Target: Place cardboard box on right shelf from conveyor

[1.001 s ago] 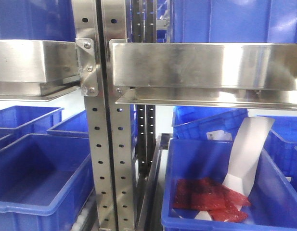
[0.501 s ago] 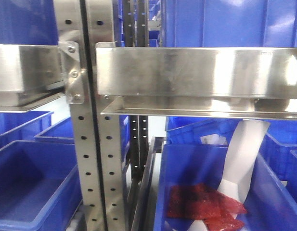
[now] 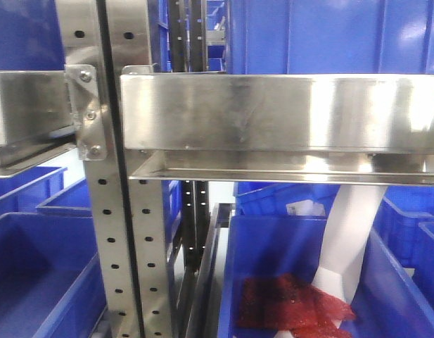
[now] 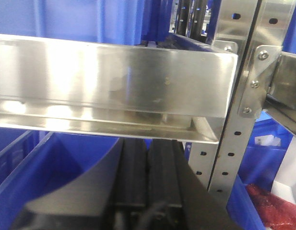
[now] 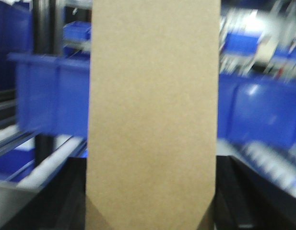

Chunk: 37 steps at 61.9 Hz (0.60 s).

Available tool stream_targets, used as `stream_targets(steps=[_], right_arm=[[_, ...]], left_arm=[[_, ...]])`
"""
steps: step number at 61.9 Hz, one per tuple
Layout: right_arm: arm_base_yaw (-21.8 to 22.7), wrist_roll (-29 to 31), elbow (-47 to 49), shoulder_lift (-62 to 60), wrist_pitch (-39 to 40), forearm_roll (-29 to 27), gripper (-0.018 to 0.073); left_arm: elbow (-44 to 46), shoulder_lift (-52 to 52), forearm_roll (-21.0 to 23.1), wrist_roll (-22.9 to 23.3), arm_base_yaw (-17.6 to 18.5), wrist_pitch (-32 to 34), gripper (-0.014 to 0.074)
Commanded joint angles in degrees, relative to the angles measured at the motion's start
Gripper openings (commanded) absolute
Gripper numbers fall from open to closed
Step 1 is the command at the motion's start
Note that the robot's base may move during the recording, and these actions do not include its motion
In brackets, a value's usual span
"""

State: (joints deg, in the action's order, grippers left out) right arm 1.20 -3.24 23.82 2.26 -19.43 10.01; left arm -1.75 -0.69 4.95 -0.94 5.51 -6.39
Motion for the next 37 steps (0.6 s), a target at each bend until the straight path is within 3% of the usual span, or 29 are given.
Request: stream_targets(steps=[1,16,30,37], right_arm=[[0.16,0.22,1.7,0.8,10.71,5.95,0.0348],[0.16,0.27,1.65,3.84,15.69,13.28,0.0348],[0.16,0.27,1.65,13.89,23.77,28.57,0.0348],[0.16,0.27,1.86,21.99,27.05,38.76,0.0348]], left_arm=[[0.16,-0.48,0.15,0.06,0.46,4.59,-0.0119],[0.16,-0.48,0.15,0.06,0.46,4.59,-0.0119],[0.16,-0.48,0.15,0.06,0.46,4.59,-0.0119],[0.16,-0.48,0.15,0.06,0.46,4.59,-0.0119]])
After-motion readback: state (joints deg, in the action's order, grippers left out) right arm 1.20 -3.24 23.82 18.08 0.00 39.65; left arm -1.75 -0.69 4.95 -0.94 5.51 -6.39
